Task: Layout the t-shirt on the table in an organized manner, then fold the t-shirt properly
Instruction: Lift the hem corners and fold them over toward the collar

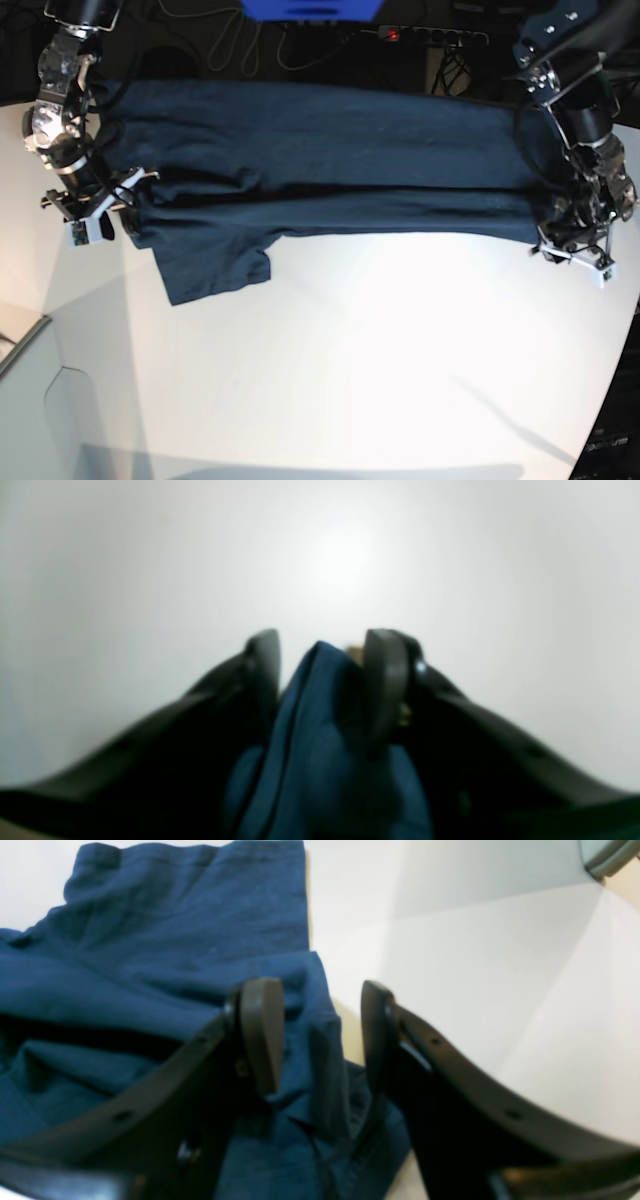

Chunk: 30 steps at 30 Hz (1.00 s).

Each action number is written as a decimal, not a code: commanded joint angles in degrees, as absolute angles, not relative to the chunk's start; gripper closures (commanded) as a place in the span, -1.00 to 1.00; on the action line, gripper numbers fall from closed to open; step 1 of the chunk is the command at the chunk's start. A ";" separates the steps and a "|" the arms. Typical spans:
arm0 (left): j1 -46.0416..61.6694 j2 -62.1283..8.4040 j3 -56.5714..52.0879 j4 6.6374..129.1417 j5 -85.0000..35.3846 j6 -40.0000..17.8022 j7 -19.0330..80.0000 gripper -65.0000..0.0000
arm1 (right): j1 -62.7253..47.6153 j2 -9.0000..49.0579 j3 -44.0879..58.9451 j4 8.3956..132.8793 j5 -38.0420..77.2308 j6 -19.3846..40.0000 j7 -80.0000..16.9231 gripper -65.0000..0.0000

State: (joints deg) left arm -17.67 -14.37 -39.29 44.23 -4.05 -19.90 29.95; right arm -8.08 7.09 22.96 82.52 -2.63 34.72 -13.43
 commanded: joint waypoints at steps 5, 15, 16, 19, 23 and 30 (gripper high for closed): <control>-18.59 -15.08 -39.34 44.97 -4.79 -20.35 29.49 0.83 | -6.29 7.69 22.99 83.56 -1.89 35.21 -11.82 0.20; -18.33 -14.64 -39.43 50.42 -4.97 -20.35 29.76 1.00 | -1.54 7.69 22.90 83.30 -1.89 35.21 -11.91 0.19; -17.89 -13.67 -39.60 51.82 -4.97 -20.35 29.76 1.00 | -0.84 7.69 22.90 83.30 -1.89 35.21 -11.91 0.19; -16.13 -12.18 -39.52 57.80 -4.97 -20.35 29.76 1.00 | 1.89 7.60 22.29 80.92 -1.89 35.21 -11.91 0.19; -15.25 -10.68 -39.43 61.49 -4.97 -20.35 29.76 1.00 | 5.23 7.69 20.35 75.03 -1.89 35.21 -11.91 0.18; -15.25 -10.77 -39.43 61.14 -4.97 -20.35 29.76 1.00 | 12.18 8.75 19.03 60.97 -2.07 34.95 -11.91 -0.09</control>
State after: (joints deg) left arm -13.98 -9.87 -39.44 60.27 -4.36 -20.16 31.05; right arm 10.94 7.86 18.87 59.70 -2.83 34.70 -13.63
